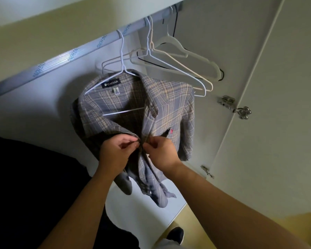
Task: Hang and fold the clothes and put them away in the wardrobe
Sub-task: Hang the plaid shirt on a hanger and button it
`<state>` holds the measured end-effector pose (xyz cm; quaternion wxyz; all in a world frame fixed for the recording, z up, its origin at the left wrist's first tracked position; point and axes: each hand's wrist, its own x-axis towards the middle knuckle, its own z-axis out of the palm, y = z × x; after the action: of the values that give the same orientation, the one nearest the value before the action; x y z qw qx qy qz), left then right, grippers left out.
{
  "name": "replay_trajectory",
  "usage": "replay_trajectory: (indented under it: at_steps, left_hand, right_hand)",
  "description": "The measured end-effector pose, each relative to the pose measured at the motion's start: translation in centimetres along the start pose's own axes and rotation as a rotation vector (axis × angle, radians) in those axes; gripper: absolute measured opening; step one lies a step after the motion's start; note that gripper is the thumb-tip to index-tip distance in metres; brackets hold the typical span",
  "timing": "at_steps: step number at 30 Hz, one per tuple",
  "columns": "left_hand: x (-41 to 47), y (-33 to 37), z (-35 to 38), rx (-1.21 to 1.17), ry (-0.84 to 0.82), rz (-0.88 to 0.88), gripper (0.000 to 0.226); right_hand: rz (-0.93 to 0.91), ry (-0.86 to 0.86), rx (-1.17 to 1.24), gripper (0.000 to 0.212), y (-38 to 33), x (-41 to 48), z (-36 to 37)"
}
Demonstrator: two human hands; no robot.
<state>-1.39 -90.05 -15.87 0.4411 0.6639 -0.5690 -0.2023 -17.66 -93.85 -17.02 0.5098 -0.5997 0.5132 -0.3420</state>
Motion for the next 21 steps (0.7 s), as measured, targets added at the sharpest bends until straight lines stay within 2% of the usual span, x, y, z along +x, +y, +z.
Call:
replay_trajectory:
  at_steps: [6, 17, 21]
  left_hand:
    - [0.0, 0.4, -0.1, -0.020, -0.044, 0.012, 0.040]
    - [-0.3, 0.7, 0.8, 0.071, 0.078, 0.020, 0.031]
    - [-0.5, 0.8, 1.0, 0.060, 0.077, 0.004, 0.034]
  right_hand:
    - [0.013, -0.012, -0.015, 0.019, -1.0, 0.0, -0.2]
    - [0.046, -0.017, 0.041, 0.016, -1.2, -0.2, -0.4]
    - [-0.005, -0.016, 0.038, 0.018, -1.0, -0.5, -0.7]
